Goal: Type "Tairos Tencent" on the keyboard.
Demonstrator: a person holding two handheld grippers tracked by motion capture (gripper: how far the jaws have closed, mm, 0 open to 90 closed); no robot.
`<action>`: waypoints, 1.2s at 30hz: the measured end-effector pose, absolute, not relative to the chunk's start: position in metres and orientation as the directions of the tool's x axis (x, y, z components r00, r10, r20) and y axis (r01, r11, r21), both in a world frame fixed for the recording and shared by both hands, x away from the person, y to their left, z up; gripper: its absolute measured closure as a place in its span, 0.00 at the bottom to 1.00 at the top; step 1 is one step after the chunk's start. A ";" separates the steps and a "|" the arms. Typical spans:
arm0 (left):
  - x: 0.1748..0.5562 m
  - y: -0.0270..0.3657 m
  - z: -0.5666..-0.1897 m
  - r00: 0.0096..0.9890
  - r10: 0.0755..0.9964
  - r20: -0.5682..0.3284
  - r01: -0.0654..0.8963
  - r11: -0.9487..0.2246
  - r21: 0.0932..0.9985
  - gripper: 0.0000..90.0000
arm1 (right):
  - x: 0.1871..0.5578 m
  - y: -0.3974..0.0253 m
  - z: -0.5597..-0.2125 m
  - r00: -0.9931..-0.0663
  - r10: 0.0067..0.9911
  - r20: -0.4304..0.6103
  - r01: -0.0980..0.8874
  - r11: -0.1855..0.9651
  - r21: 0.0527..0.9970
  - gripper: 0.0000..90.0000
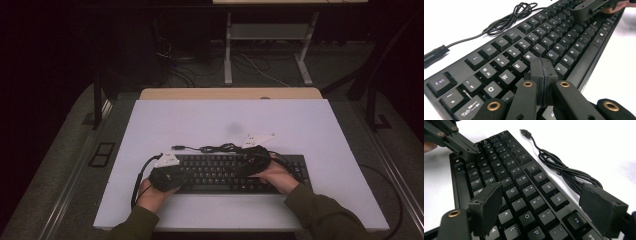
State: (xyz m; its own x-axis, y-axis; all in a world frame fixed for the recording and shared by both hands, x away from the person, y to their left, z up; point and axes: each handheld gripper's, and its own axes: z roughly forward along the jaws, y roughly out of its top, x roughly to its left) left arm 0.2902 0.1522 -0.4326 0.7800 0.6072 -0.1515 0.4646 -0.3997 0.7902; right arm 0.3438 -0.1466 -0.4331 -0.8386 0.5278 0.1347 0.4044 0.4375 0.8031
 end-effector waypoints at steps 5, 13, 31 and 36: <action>0.289 0.146 -0.433 0.797 0.583 -0.158 0.457 -0.411 0.789 0.99 | 0.343 -0.149 -0.433 -0.833 0.538 0.132 0.408 0.435 0.802 0.20; 0.286 0.137 -0.434 0.822 0.545 -0.165 0.443 -0.430 0.786 0.99 | 0.344 -0.153 -0.432 -0.826 0.549 0.132 0.413 0.429 0.803 0.20; 0.282 0.125 -0.439 0.850 0.496 -0.178 0.434 -0.468 0.770 0.99 | 0.344 -0.152 -0.432 -0.827 0.548 0.129 0.410 0.430 0.804 0.20; 0.282 0.124 -0.440 0.852 0.492 -0.180 0.435 -0.471 0.768 0.99 | 0.344 -0.153 -0.432 -0.826 0.548 0.129 0.411 0.429 0.804 0.20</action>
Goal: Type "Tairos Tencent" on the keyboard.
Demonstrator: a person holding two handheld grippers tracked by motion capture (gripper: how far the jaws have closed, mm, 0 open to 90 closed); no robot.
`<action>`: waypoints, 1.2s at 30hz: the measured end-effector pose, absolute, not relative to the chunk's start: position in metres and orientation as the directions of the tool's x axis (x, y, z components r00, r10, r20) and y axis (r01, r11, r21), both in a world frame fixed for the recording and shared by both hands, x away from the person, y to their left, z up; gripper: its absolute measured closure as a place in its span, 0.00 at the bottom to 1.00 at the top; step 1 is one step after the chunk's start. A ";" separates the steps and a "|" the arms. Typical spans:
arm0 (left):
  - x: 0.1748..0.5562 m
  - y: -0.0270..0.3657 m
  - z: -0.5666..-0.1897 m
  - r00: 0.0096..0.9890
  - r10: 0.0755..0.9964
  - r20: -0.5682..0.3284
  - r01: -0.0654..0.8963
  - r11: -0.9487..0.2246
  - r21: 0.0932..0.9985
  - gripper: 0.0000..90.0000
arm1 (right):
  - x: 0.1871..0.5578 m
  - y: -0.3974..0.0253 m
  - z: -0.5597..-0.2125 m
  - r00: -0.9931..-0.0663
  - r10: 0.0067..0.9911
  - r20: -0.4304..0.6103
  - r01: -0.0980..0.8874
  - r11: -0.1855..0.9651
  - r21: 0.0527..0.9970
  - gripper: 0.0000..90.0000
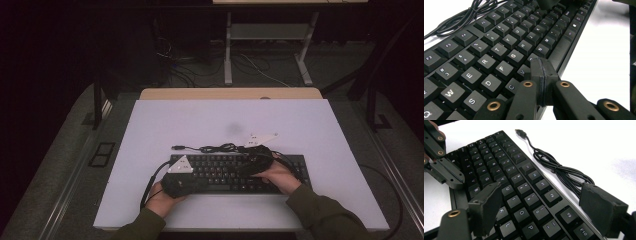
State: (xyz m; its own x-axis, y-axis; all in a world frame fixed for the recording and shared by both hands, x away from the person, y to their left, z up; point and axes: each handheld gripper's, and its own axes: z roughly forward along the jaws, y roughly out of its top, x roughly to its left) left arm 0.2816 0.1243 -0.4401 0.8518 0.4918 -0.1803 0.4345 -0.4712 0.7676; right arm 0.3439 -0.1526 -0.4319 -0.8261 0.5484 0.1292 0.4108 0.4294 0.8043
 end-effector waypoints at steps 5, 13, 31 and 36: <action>0.282 0.124 -0.440 0.852 0.491 -0.181 0.435 -0.471 0.767 0.99 | 0.344 -0.152 -0.432 -0.827 0.548 0.128 0.410 0.430 0.804 0.20; 0.283 0.125 -0.443 0.851 0.489 -0.192 0.445 -0.475 0.760 0.99 | 0.344 -0.152 -0.432 -0.826 0.549 0.127 0.410 0.431 0.804 0.20; 0.284 0.128 -0.436 0.847 0.498 -0.188 0.437 -0.448 0.780 0.98 | 0.344 -0.152 -0.432 -0.829 0.546 0.126 0.406 0.432 0.805 0.20; 0.285 0.131 -0.434 0.839 0.513 -0.182 0.438 -0.437 0.786 0.93 | 0.343 -0.153 -0.431 -0.827 0.545 0.137 0.416 0.429 0.802 0.20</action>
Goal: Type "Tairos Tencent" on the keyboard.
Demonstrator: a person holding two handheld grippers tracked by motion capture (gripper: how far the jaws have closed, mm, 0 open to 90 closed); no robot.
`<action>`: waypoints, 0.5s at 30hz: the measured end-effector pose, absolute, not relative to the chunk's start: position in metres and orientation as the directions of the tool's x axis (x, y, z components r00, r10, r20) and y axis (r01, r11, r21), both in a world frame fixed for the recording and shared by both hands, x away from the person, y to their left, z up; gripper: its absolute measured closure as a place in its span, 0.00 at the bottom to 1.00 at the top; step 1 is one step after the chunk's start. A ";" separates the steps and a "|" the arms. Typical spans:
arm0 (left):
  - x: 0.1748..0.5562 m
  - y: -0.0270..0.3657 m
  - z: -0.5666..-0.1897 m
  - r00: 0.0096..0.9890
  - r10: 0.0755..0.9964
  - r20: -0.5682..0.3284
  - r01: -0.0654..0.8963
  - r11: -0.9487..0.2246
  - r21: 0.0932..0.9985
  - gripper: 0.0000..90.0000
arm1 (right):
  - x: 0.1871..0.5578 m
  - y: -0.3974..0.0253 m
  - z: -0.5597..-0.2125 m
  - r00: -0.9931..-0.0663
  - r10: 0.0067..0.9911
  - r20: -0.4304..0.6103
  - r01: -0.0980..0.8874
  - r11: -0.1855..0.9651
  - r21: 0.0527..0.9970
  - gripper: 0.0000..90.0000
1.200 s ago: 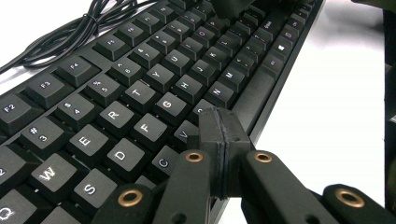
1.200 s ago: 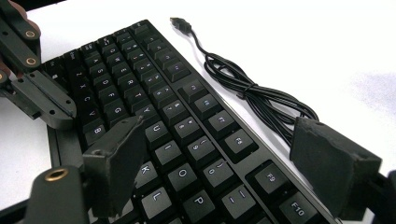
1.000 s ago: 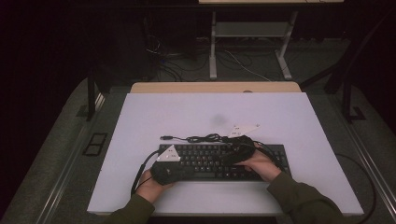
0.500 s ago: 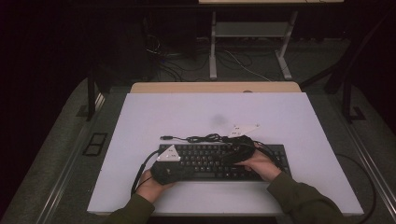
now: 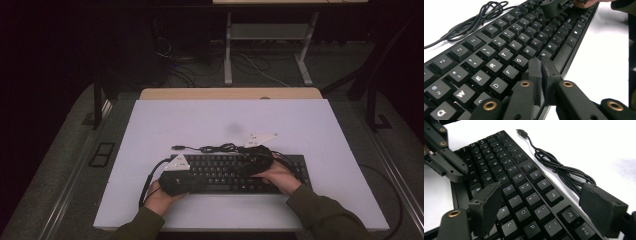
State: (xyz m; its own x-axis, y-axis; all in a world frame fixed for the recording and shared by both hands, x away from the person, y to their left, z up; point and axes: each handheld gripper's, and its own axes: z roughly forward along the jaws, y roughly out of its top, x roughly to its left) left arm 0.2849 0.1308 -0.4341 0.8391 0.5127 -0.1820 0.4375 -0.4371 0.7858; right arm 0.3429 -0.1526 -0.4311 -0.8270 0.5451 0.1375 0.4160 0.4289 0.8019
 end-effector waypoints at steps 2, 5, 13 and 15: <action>0.286 0.132 -0.434 0.836 0.518 -0.181 0.438 -0.432 0.788 0.90 | 0.343 -0.153 -0.431 -0.829 0.541 0.139 0.415 0.430 0.802 0.20; 0.287 0.133 -0.434 0.832 0.523 -0.183 0.441 -0.425 0.790 0.86 | 0.342 -0.155 -0.429 -0.829 0.539 0.148 0.419 0.425 0.802 0.20; 0.292 0.133 -0.433 0.810 0.557 -0.181 0.457 -0.407 0.791 0.67 | 0.340 -0.164 -0.427 -0.832 0.524 0.183 0.436 0.411 0.801 0.20; 0.294 0.133 -0.433 0.806 0.564 -0.178 0.459 -0.407 0.790 0.61 | 0.339 -0.166 -0.427 -0.832 0.522 0.191 0.440 0.408 0.800 0.21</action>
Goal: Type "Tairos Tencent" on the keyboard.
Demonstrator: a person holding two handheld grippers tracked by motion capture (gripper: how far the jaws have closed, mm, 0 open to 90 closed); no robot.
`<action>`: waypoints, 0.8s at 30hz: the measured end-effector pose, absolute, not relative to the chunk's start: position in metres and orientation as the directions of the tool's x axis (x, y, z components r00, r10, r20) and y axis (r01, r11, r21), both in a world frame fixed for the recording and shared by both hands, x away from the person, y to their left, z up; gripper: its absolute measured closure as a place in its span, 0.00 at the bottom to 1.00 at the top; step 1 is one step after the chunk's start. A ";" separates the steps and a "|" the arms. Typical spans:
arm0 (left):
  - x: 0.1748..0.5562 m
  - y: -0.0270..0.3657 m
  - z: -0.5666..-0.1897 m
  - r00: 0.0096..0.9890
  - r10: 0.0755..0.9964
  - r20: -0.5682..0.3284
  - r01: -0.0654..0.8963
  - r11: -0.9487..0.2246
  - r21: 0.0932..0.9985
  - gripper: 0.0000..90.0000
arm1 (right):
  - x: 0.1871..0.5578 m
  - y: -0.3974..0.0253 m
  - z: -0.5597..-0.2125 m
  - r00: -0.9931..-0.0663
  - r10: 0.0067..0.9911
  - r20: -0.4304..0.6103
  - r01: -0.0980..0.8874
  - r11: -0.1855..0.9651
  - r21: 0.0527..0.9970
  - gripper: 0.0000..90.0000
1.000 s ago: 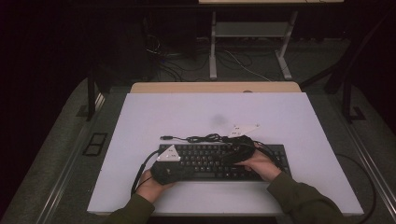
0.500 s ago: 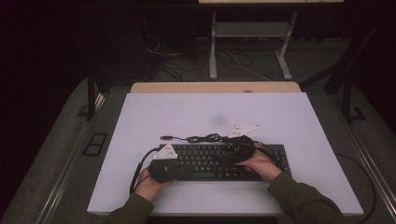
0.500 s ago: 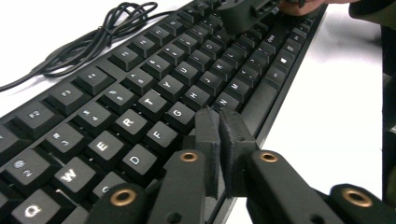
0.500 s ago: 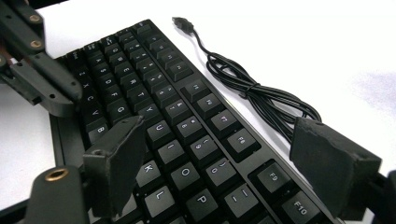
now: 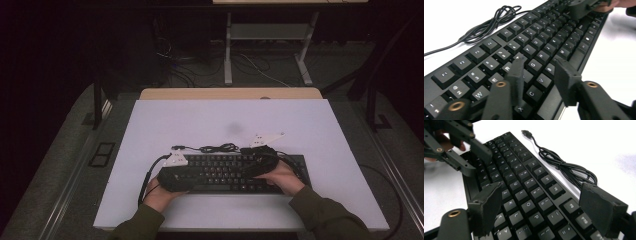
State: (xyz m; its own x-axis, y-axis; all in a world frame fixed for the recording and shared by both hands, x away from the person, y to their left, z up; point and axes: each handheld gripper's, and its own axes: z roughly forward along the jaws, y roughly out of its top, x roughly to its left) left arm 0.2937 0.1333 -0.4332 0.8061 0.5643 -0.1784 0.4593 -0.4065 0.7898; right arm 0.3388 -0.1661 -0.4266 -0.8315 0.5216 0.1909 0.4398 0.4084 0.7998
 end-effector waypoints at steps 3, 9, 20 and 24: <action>0.296 0.133 -0.432 0.800 0.574 -0.174 0.459 -0.400 0.794 0.55 | 0.337 -0.169 -0.427 -0.829 0.523 0.197 0.445 0.405 0.798 0.24; 0.302 0.132 -0.431 0.801 0.578 -0.156 0.442 -0.396 0.805 0.44 | 0.332 -0.177 -0.427 -0.830 0.520 0.203 0.446 0.398 0.802 0.34; 0.312 0.127 -0.431 0.802 0.580 -0.139 0.429 -0.399 0.811 0.34 | 0.321 -0.191 -0.427 -0.831 0.515 0.209 0.448 0.398 0.800 0.61; 0.315 0.126 -0.431 0.805 0.578 -0.136 0.425 -0.400 0.812 0.33 | 0.319 -0.195 -0.427 -0.831 0.518 0.201 0.446 0.406 0.797 0.72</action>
State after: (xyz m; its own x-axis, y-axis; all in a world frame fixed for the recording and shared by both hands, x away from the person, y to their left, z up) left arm 0.3148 0.1263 -0.4312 0.8046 0.5780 -0.1362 0.4247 -0.3998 0.8123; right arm 0.3187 -0.1946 -0.4275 -0.8315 0.5180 0.2009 0.4459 0.4065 0.7975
